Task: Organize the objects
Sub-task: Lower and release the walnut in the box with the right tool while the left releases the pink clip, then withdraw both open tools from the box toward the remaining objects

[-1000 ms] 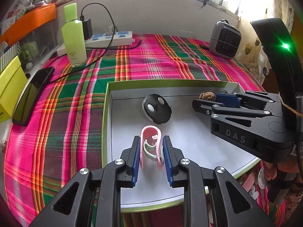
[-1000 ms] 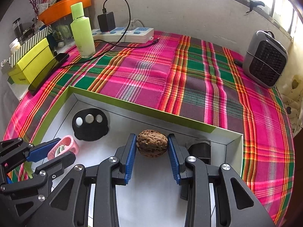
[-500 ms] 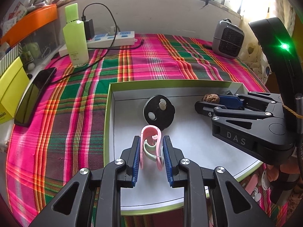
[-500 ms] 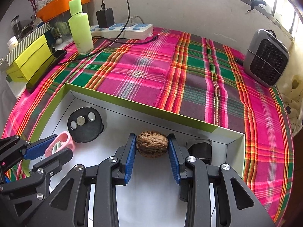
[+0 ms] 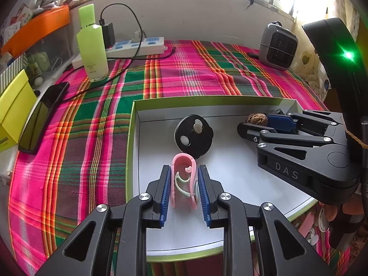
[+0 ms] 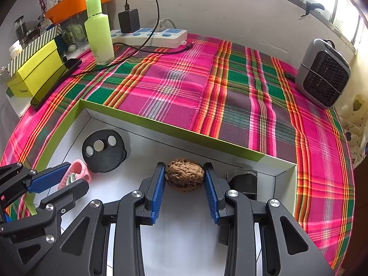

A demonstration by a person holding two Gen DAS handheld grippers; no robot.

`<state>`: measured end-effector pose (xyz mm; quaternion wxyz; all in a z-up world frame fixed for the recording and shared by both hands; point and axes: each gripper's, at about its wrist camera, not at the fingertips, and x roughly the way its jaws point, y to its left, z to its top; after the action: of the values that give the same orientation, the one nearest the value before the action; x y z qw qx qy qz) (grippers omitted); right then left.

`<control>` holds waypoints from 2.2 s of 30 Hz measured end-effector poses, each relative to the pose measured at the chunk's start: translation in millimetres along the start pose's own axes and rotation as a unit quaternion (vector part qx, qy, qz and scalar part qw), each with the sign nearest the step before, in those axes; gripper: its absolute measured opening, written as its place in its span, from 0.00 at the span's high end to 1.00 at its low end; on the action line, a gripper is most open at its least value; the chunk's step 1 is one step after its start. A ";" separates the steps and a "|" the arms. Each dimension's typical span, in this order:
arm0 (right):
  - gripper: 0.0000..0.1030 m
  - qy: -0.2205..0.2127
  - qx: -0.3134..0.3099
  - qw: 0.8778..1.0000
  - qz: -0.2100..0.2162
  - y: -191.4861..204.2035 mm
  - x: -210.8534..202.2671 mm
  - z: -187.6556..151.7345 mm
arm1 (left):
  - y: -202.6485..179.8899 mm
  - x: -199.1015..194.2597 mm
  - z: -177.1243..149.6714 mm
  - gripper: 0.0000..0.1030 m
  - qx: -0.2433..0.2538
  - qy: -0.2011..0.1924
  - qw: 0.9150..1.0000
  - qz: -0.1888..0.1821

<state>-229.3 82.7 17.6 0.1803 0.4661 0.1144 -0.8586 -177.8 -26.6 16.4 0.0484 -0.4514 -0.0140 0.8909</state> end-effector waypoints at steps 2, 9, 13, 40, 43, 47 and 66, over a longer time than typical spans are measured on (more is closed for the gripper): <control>0.66 0.001 0.004 1.000 0.002 -1.0 0.3 0.4 | 0.1 0.1 0.1 0.78 0.001 0.000 1.000 -0.001; 0.58 -0.004 0.008 1.000 0.000 -1.8 -3.2 0.7 | -1.0 -0.3 -0.9 0.73 0.001 0.000 1.000 -0.001; 0.57 -0.003 0.009 1.000 -0.001 -1.9 -2.7 -0.9 | -0.5 -1.5 -1.7 0.70 0.000 0.000 1.000 -0.002; 0.57 -0.065 0.049 0.997 0.018 -5.2 -55.8 -26.5 | -6.7 -35.7 -14.3 0.57 -0.004 -0.023 1.000 0.014; 0.57 -0.071 0.053 0.996 0.018 -4.1 -62.5 -32.0 | -5.7 -42.5 -17.0 0.57 -0.008 -0.029 0.999 0.014; 0.57 -0.078 0.057 0.995 0.017 -2.6 -70.6 -39.6 | -6.7 -50.5 -22.0 0.57 -0.011 -0.034 0.999 0.014; 0.57 -0.108 0.071 0.991 0.026 8.6 -109.7 -83.9 | -17.2 -84.7 -49.3 0.57 -0.013 -0.055 0.998 0.004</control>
<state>-107.2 127.7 64.4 0.1803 0.3853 0.0209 -0.9048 -87.0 -18.7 56.4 0.0382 -0.4028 -0.0264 0.9141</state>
